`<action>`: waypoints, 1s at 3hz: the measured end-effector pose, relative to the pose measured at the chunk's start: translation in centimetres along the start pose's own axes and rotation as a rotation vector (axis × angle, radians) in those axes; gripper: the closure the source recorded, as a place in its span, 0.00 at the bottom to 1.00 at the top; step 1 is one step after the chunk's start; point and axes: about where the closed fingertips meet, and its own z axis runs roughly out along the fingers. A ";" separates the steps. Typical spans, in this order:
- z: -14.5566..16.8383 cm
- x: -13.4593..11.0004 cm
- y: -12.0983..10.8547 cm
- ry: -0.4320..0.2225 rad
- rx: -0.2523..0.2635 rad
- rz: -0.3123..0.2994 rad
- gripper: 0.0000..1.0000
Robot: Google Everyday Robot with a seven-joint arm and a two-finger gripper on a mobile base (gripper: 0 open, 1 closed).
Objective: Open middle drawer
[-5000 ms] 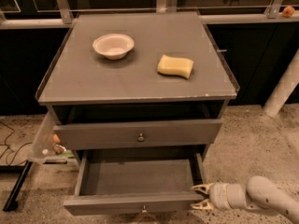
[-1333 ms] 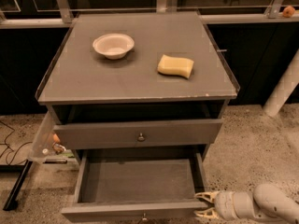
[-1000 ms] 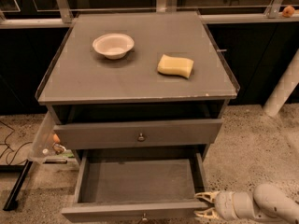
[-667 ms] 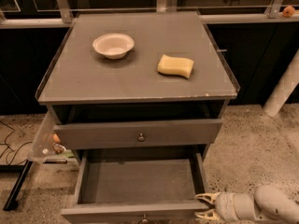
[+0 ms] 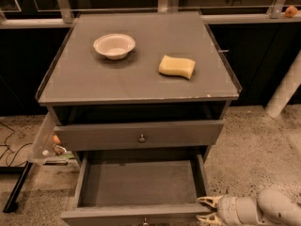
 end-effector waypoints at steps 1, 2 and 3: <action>0.0 0.0 0.0 0.000 0.000 0.000 0.60; 0.0 0.0 0.0 0.000 0.000 0.000 0.36; 0.0 0.0 0.0 0.000 0.000 0.000 0.13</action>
Offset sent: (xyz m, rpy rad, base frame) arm 0.0000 0.0000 0.0002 -0.0001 -0.0001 0.0000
